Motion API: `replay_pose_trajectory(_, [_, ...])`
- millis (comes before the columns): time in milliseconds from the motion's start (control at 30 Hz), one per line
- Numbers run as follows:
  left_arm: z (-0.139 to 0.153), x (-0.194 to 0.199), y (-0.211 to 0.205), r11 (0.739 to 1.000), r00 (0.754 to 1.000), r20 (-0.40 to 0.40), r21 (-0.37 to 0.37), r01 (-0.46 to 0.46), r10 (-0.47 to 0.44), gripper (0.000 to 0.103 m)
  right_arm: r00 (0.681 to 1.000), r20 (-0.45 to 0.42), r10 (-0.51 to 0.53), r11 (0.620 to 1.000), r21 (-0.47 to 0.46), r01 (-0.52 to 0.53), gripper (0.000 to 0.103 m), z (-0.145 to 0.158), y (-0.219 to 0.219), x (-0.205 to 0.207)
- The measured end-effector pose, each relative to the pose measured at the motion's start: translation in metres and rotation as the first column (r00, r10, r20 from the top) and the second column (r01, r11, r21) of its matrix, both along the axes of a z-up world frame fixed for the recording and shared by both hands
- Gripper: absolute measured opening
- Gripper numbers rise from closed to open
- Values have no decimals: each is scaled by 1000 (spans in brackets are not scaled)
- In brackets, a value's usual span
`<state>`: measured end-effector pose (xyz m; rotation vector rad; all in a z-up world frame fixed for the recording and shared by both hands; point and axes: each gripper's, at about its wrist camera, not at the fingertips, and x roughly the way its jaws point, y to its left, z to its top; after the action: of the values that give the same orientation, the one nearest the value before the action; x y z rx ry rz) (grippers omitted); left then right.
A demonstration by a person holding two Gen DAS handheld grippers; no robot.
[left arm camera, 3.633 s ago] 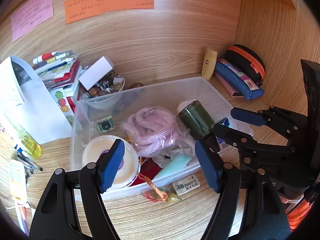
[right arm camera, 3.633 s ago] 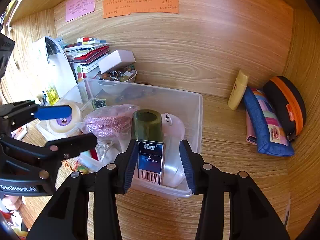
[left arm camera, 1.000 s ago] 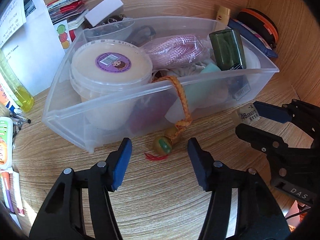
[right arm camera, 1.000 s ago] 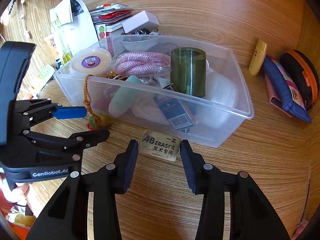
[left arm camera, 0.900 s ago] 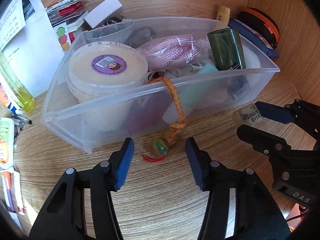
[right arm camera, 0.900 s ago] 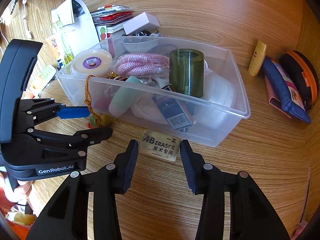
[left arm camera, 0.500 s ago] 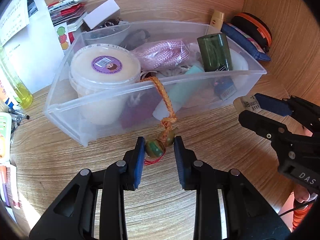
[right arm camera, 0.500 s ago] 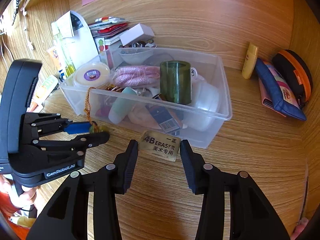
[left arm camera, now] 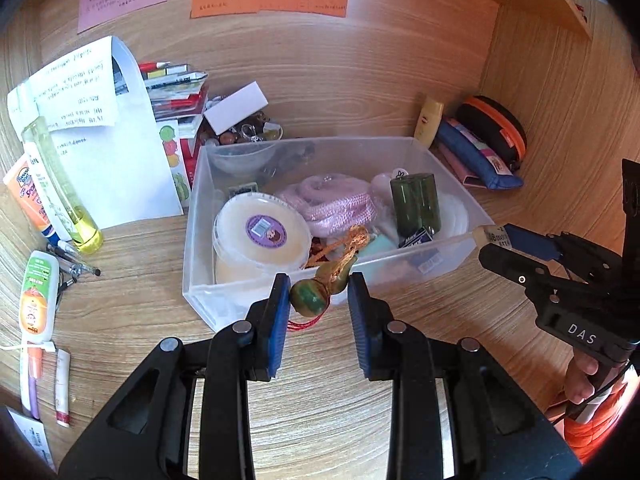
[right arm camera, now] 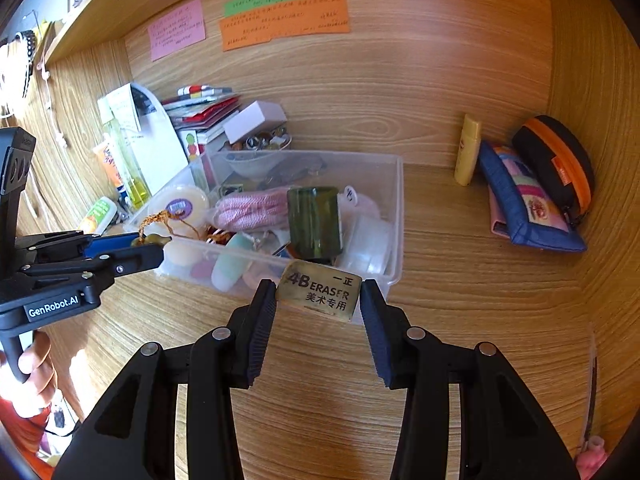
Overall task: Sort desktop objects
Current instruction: 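Carry the charm and eraser with both tools over the clear box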
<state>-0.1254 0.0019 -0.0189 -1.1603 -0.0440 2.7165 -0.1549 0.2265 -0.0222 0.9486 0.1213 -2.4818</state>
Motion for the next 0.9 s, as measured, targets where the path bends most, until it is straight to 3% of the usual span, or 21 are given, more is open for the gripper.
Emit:
replay_pose_trajectory(200, [9, -9, -5, 1000, 1000, -27, 0, -4, 4, 29, 1000, -16, -20, 1000, 10, 21, 40, 6, 3, -12])
replay_pose_trajectory(733, [-9, -33, -1, 1000, 1000, 10, 17, 22, -22, 29, 999, 1, 36, 998, 46, -36, 40, -2, -28, -32])
replay_pose_trajectory(900, [-12, -34, 7, 999, 999, -5, -19, 36, -37, 29, 999, 4, 47, 998, 47, -47, 40, -5, -32, -35])
